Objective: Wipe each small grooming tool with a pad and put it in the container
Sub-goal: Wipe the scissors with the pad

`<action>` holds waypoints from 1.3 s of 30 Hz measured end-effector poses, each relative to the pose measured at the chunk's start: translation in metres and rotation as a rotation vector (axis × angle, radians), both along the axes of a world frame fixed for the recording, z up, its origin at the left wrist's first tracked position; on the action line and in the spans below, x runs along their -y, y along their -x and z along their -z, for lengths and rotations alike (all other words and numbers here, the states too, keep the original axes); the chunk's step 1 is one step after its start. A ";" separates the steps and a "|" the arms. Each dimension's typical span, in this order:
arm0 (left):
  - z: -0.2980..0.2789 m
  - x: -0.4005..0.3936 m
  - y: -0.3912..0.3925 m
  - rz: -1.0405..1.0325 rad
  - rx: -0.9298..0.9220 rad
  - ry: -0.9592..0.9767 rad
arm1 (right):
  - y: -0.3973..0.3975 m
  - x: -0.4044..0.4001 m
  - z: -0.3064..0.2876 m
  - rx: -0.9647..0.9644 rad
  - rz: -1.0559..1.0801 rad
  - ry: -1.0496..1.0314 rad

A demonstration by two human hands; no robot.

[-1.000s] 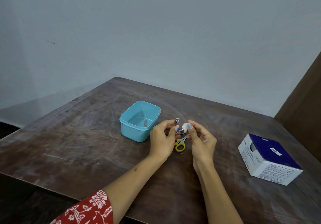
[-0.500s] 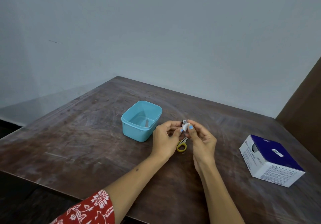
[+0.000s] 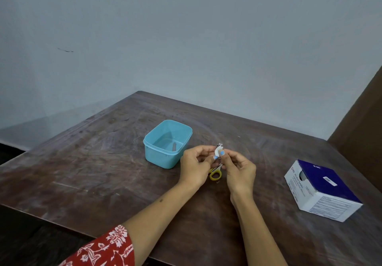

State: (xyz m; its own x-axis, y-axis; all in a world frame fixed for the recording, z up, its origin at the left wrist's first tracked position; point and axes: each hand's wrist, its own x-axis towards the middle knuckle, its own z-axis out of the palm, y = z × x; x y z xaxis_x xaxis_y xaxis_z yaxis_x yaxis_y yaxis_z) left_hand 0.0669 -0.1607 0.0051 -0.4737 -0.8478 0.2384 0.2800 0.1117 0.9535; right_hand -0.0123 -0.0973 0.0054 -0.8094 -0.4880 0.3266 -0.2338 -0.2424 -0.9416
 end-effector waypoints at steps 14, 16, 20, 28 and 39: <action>0.004 0.001 0.000 0.045 0.058 -0.016 | -0.003 0.000 -0.005 0.066 -0.030 0.015; 0.003 0.003 -0.001 0.020 0.058 0.000 | -0.003 0.000 -0.004 0.048 -0.057 -0.040; 0.002 0.004 -0.001 0.022 0.063 0.013 | -0.005 0.000 -0.004 0.054 -0.058 -0.045; 0.003 0.003 -0.002 0.050 0.081 0.006 | -0.005 -0.003 -0.009 0.148 -0.066 0.022; 0.004 0.005 0.000 0.015 0.106 0.030 | -0.004 -0.001 -0.008 0.113 -0.067 0.001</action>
State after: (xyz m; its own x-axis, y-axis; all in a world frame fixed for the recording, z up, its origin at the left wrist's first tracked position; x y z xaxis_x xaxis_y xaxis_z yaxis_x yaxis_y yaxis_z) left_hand 0.0669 -0.1657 0.0006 -0.5099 -0.8337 0.2120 0.1798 0.1377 0.9740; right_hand -0.0086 -0.0959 0.0136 -0.8067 -0.5419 0.2355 -0.1092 -0.2550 -0.9608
